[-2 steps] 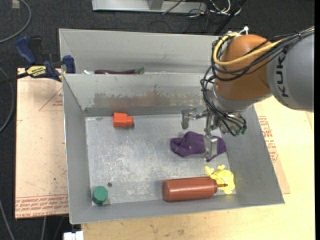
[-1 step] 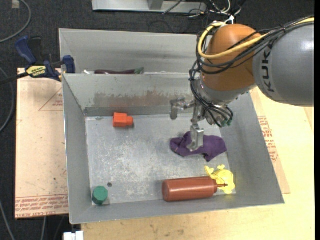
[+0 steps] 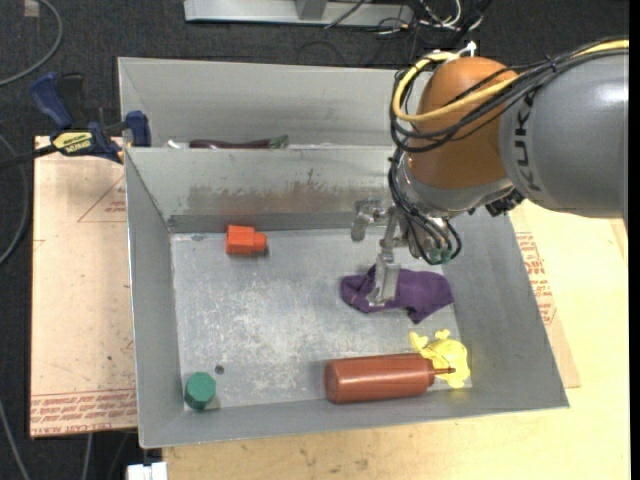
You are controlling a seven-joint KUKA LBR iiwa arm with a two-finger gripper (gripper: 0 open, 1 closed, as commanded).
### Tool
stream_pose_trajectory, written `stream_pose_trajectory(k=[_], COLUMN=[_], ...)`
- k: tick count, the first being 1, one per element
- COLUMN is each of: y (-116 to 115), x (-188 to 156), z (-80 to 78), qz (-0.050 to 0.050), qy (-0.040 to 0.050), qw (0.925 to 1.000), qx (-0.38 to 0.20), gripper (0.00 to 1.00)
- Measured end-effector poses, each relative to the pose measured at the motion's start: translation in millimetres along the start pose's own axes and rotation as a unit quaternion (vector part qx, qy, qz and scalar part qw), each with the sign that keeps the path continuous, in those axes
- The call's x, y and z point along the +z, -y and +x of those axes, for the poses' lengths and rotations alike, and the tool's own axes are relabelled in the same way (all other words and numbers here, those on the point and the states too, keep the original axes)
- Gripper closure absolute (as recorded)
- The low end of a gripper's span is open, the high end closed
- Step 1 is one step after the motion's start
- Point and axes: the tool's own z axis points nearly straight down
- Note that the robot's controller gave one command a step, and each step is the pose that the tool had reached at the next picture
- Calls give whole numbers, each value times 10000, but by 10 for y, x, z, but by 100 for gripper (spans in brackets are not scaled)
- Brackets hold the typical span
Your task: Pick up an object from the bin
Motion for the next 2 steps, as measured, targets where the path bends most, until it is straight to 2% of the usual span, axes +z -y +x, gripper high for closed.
stream_pose_trajectory(k=[1, 2], y=[157, 237], x=[303, 655], z=[-85, -120], qz=[-6, -1], qy=[52, 23], qw=[9996, 9955], qx=[-291, -943], gripper=[0, 0])
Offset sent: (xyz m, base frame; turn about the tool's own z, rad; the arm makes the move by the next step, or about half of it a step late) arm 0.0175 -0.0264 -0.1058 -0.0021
